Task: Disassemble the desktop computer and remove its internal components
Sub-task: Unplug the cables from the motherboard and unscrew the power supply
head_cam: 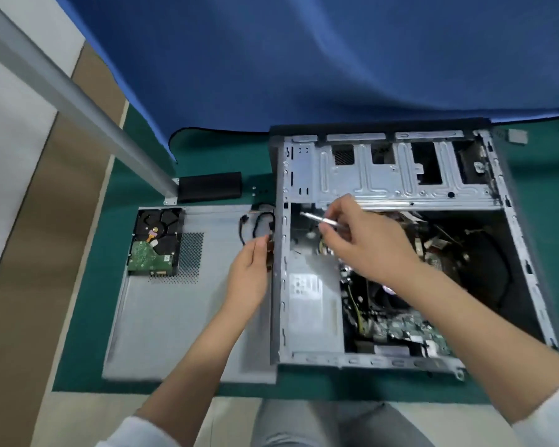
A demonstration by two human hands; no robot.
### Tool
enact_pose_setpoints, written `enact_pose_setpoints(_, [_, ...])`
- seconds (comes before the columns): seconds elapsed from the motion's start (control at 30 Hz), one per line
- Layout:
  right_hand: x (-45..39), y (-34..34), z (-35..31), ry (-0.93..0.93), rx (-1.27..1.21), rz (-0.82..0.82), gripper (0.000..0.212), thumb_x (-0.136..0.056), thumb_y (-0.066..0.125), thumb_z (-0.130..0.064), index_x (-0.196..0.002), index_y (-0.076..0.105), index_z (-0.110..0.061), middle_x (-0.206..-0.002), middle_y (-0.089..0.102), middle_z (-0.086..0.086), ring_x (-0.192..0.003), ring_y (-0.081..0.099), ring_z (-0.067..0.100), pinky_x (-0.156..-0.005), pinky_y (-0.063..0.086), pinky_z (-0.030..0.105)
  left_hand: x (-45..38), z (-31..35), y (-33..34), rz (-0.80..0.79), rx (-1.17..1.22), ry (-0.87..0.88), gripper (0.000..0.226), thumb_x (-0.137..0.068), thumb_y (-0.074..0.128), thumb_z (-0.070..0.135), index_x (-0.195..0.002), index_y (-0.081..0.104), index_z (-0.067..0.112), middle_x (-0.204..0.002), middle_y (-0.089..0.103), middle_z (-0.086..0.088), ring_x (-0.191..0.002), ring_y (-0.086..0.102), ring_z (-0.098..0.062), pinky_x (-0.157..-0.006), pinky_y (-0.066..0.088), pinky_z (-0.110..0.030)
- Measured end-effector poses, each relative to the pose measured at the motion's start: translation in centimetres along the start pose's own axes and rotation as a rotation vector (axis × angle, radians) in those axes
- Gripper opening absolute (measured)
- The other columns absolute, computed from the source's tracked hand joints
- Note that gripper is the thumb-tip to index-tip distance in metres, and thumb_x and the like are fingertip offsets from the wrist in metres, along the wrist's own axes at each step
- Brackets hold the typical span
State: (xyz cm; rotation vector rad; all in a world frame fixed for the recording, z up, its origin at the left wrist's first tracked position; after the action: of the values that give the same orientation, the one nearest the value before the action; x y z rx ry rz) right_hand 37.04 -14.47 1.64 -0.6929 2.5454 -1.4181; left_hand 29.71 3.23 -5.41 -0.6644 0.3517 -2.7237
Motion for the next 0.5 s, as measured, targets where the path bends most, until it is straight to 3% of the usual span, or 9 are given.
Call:
enact_pose_setpoints(0.07, [3.2,0.6,-0.5,-0.014,-0.01,-0.062,0.016,-0.092,0.038,-0.052,-0.098,0.034,-0.038,-0.061,0.057,-0.012,-0.051,0.052,0.001,-0.044,0.034,0.023,3.0,-0.4,0.6,0.027,-0.031,0.033,0.035,-0.103,0.03,0.035,-0.111,0.061,0.024,-0.104,0.065,0.01,-0.098,0.058,-0.002,-0.08,0.041,-0.007])
enact_pose_setpoints(0.1, [4.6,1.0,-0.6,-0.01,-0.003,-0.085,0.016,-0.093,0.037,-0.051,-0.099,0.033,-0.038,-0.062,0.058,-0.011,-0.052,0.053,0.002,-0.045,0.034,0.024,4.2,-0.6,0.8,0.051,-0.039,0.042,0.035,-0.103,0.029,0.036,-0.112,0.06,0.023,-0.103,0.063,0.013,-0.097,0.057,0.001,-0.076,0.039,-0.004])
enact_pose_setpoints(0.23, [9.7,2.6,-1.0,0.03,-0.008,-0.152,0.012,-0.097,0.037,-0.045,-0.095,0.032,-0.034,-0.064,0.058,-0.011,-0.054,0.053,0.007,-0.047,0.034,0.024,7.9,-1.2,1.3,0.101,-0.051,0.1,0.035,-0.103,0.028,0.03,-0.123,0.054,0.017,-0.11,0.059,0.015,-0.1,0.053,0.004,-0.077,0.036,-0.001])
enact_pose_setpoints(0.37, [13.0,3.6,-1.8,0.053,-0.048,-0.188,0.011,-0.099,0.035,-0.041,-0.098,0.037,-0.03,-0.07,0.061,-0.009,-0.063,0.057,0.017,-0.055,0.042,0.03,10.9,-2.0,1.5,0.098,-0.097,0.186,0.034,-0.104,0.027,0.029,-0.123,0.052,0.016,-0.103,0.059,0.012,-0.089,0.053,0.011,-0.067,0.037,0.001])
enact_pose_setpoints(0.5, [15.4,4.4,-2.0,0.165,-0.23,-0.183,0.012,-0.099,0.034,-0.042,-0.092,0.038,-0.032,-0.07,0.067,-0.01,-0.06,0.063,0.011,-0.059,0.049,0.033,12.2,-2.3,1.1,0.122,-0.186,0.239,0.036,-0.104,0.025,0.032,-0.119,0.053,0.016,-0.1,0.06,0.008,-0.083,0.054,0.002,-0.064,0.035,0.001])
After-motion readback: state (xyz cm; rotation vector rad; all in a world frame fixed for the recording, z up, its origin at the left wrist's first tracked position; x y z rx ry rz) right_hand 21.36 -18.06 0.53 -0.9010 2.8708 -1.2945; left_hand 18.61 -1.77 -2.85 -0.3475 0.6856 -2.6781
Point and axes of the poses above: each hand's wrist, its own x-axis away from the middle knuckle, its own y-axis out of the palm, z = x × y, the point moved 7 cm from there along -x, towards the middle knuckle
